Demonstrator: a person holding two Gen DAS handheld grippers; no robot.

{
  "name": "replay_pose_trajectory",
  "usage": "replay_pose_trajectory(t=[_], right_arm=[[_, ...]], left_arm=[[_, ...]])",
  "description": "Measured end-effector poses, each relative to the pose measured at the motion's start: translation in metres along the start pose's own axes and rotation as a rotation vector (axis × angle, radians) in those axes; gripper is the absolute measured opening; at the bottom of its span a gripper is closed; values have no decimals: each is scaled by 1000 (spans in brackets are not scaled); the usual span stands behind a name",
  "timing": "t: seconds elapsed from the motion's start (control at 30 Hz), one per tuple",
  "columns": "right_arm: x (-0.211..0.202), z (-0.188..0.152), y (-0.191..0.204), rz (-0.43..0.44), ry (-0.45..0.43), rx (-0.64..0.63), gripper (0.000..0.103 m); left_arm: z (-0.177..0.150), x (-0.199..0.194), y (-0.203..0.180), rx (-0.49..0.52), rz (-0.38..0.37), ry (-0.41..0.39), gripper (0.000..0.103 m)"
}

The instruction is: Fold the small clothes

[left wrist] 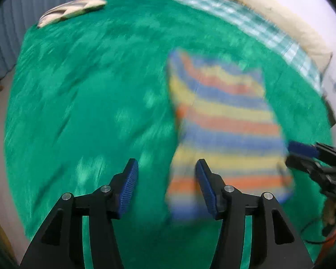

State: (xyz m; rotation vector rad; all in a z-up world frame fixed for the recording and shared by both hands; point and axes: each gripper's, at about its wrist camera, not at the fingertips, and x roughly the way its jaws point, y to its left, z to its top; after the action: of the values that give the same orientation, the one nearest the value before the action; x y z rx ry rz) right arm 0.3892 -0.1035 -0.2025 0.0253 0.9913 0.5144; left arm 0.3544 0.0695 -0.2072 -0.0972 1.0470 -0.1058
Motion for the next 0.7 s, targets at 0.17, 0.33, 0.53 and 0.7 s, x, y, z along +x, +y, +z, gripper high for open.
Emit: replay_pose_trajectory(t=[0.17, 0.33, 0.53, 0.7], right_arm=[[11, -56, 17, -50, 72, 45, 44], [-47, -82, 45, -138, 2, 127, 66], [-71, -120, 67, -247, -17, 150, 66], [-64, -144, 65, -335, -33, 130, 66]], left_arm=[[-36, -26, 10, -81, -19, 9, 59], [-84, -75, -21, -71, -98, -51, 88], [-112, -58, -41, -42, -54, -48, 88], [-131, -43, -56, 86, 59, -66, 102]])
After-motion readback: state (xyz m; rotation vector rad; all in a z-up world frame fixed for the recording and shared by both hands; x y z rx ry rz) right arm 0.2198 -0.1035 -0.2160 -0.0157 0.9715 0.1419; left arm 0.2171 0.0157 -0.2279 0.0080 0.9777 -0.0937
